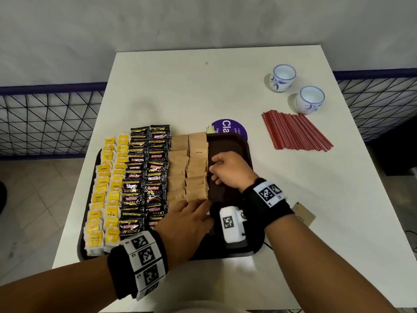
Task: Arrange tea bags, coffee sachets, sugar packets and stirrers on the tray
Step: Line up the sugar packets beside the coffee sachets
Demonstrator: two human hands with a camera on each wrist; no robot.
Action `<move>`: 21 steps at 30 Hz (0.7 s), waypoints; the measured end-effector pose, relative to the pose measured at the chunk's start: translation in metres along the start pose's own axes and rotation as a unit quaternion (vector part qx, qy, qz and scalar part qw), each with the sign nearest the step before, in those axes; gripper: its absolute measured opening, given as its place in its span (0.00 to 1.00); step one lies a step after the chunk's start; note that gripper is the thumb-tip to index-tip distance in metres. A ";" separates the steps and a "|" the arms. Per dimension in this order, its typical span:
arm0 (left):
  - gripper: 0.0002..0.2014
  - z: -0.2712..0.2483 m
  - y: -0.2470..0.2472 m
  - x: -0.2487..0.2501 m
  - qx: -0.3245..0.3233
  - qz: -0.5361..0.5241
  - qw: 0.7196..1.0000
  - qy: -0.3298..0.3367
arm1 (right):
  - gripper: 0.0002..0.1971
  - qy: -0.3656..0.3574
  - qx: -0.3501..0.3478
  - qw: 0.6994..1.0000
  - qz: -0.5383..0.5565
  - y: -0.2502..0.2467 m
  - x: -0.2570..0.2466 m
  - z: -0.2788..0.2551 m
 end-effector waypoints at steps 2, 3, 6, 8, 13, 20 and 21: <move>0.23 -0.001 0.001 -0.001 0.008 -0.013 1.000 0.003 | 0.18 0.003 0.001 1.000 -0.002 0.004 -0.003 0.007; 0.26 -0.001 0.002 -0.002 0.016 -0.013 1.000 0.007 | 0.15 0.001 0.003 1.000 -0.003 0.006 -0.004 0.009; 0.29 -0.001 0.003 -0.004 0.026 0.000 1.000 0.017 | 0.10 0.006 0.010 1.000 -0.009 0.010 -0.008 0.010; 0.28 -0.001 0.003 -0.006 0.021 0.005 1.000 0.020 | 0.10 0.009 0.021 1.000 -0.003 0.009 -0.011 0.007; 0.27 0.000 0.004 -0.007 -0.007 -0.020 0.999 0.027 | 0.15 -0.020 0.100 0.995 0.005 -0.034 0.004 -0.038; 0.18 0.015 -0.021 0.012 0.055 -0.051 0.997 0.015 | 0.21 0.096 0.185 0.964 -0.167 -0.129 0.079 -0.167; 0.18 0.019 -0.023 0.015 0.059 -0.051 0.997 0.017 | 0.24 0.108 0.171 0.963 -0.179 -0.130 0.086 -0.177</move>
Point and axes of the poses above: each hand's wrist, its own z-axis towards the middle knuckle, its own y-axis out of the palm, x = y × z, the point moved 3 cm from there along z, towards the middle knuckle, and after that the axes turned 15 degrees about -y, right-handed, at the moved point
